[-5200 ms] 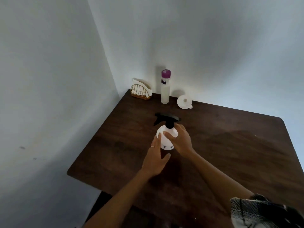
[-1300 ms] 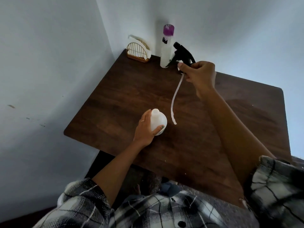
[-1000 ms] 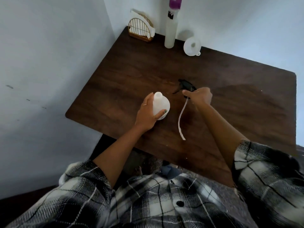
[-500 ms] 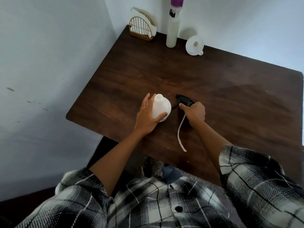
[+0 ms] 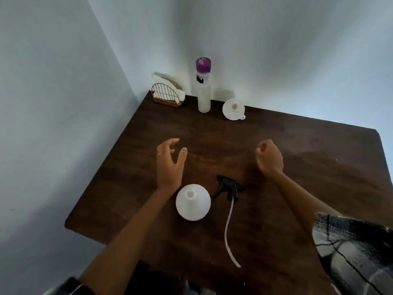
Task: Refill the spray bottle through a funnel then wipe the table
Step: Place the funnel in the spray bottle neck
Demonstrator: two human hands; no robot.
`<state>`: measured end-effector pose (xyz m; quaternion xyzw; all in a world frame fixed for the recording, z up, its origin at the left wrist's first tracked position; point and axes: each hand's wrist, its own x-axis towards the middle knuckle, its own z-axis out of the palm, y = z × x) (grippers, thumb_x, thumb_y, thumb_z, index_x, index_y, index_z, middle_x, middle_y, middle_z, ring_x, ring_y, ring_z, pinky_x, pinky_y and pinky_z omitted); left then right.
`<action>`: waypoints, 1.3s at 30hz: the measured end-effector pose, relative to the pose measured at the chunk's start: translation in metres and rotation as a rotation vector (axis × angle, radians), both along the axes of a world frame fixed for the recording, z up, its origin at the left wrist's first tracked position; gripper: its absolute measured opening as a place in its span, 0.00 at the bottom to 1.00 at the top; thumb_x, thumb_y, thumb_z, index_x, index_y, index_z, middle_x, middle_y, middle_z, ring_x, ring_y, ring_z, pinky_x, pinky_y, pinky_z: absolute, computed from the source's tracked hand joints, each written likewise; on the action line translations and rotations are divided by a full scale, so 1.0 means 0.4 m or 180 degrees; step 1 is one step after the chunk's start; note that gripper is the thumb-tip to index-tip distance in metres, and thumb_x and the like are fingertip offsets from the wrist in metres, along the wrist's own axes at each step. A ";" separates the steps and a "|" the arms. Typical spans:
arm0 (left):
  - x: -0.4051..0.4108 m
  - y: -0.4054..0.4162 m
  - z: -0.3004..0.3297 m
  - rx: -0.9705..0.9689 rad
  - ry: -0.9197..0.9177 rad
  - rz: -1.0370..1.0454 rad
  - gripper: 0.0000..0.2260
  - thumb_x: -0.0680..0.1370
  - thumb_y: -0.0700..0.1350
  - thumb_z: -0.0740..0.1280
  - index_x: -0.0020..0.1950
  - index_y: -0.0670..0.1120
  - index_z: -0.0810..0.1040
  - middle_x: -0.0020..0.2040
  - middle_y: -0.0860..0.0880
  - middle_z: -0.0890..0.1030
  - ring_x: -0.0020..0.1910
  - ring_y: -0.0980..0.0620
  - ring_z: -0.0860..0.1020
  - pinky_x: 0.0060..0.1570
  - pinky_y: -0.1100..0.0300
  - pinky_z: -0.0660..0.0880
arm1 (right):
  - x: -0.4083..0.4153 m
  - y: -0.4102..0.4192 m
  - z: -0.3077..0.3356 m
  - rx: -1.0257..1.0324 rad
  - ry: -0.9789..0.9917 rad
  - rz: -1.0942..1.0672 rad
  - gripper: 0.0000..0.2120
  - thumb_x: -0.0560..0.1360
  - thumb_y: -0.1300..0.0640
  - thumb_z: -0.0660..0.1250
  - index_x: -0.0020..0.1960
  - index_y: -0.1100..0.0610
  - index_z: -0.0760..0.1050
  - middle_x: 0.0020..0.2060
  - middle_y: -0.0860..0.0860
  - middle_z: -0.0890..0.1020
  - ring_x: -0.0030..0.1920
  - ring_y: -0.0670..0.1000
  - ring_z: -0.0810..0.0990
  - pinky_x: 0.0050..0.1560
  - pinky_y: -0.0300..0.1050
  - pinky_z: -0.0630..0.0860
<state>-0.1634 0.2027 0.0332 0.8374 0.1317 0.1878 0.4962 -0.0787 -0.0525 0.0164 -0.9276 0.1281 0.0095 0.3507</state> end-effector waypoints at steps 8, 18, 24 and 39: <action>0.394 -0.136 -0.032 -0.0211 0.1561 -0.0852 0.27 0.77 0.49 0.66 0.74 0.51 0.60 0.72 0.45 0.63 0.69 0.47 0.67 0.67 0.49 0.68 | 0.294 0.036 0.017 0.0159 0.0477 0.0595 0.31 0.73 0.58 0.65 0.73 0.54 0.58 0.67 0.59 0.67 0.65 0.61 0.69 0.64 0.54 0.68; 0.598 -0.251 -0.068 -0.0641 0.1974 -0.1183 0.37 0.75 0.37 0.63 0.78 0.49 0.45 0.76 0.44 0.59 0.72 0.45 0.63 0.68 0.55 0.64 | 0.405 0.103 -0.039 0.0268 0.0704 0.1162 0.41 0.74 0.54 0.65 0.76 0.43 0.40 0.74 0.56 0.58 0.70 0.63 0.63 0.68 0.65 0.59; 0.573 -0.252 -0.070 -0.0741 0.1891 -0.1116 0.34 0.75 0.36 0.62 0.77 0.51 0.50 0.74 0.45 0.64 0.70 0.46 0.65 0.69 0.52 0.66 | 0.372 0.090 -0.028 0.0505 0.0354 0.1120 0.37 0.74 0.64 0.60 0.77 0.49 0.46 0.72 0.58 0.63 0.68 0.60 0.66 0.66 0.55 0.66; 0.106 -0.090 0.109 -0.0707 0.0744 -0.0761 0.16 0.82 0.49 0.56 0.69 0.50 0.69 0.66 0.48 0.74 0.63 0.50 0.73 0.62 0.52 0.74 | 0.040 0.179 0.213 0.0710 -0.0379 0.1401 0.18 0.80 0.62 0.54 0.68 0.59 0.70 0.65 0.56 0.75 0.64 0.54 0.73 0.64 0.46 0.70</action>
